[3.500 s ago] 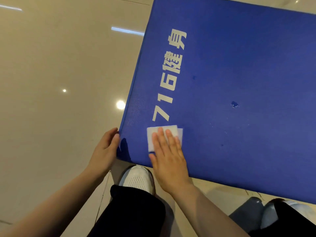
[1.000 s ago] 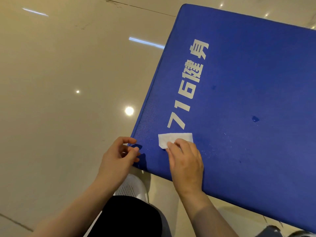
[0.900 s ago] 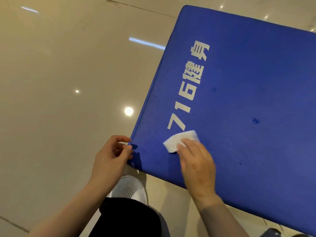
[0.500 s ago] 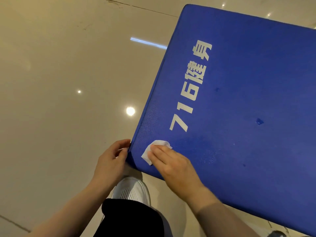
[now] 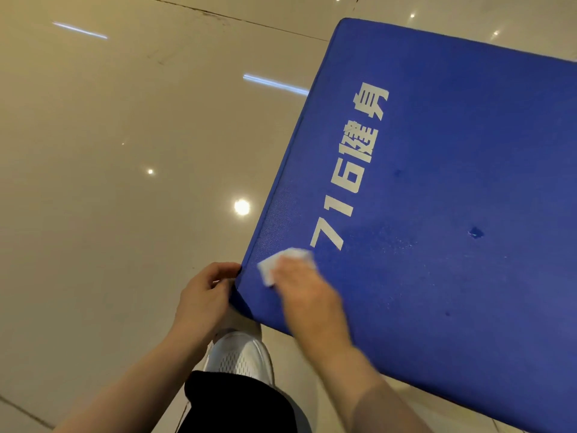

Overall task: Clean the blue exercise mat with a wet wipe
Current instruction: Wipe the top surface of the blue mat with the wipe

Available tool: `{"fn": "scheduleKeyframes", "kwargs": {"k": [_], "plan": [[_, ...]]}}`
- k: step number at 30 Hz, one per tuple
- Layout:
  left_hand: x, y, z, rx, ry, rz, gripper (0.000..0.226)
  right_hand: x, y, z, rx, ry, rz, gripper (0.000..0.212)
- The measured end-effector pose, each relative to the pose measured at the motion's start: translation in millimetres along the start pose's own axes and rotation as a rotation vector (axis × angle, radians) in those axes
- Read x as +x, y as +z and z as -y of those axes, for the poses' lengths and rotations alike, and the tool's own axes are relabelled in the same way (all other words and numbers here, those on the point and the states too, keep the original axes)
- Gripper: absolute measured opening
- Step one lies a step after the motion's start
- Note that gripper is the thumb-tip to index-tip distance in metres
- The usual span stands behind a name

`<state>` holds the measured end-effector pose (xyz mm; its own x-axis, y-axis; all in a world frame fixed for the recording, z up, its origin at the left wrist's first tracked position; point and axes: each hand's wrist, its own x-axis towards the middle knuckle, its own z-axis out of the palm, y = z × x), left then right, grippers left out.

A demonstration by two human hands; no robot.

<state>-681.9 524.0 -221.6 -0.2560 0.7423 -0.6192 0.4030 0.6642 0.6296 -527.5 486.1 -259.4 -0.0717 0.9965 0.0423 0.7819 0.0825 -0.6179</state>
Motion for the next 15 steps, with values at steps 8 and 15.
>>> {"fn": "scheduleKeyframes", "kwargs": {"k": [8, 15], "plan": [[1, -6, 2, -0.032, -0.042, 0.083, 0.039, 52, -32, -44, -0.230, -0.262, 0.156, 0.029], [6, -5, 2, -0.006, -0.035, 0.065, 0.032, 51, -81, -97, -0.303, 0.165, -0.074, 0.024]]}}
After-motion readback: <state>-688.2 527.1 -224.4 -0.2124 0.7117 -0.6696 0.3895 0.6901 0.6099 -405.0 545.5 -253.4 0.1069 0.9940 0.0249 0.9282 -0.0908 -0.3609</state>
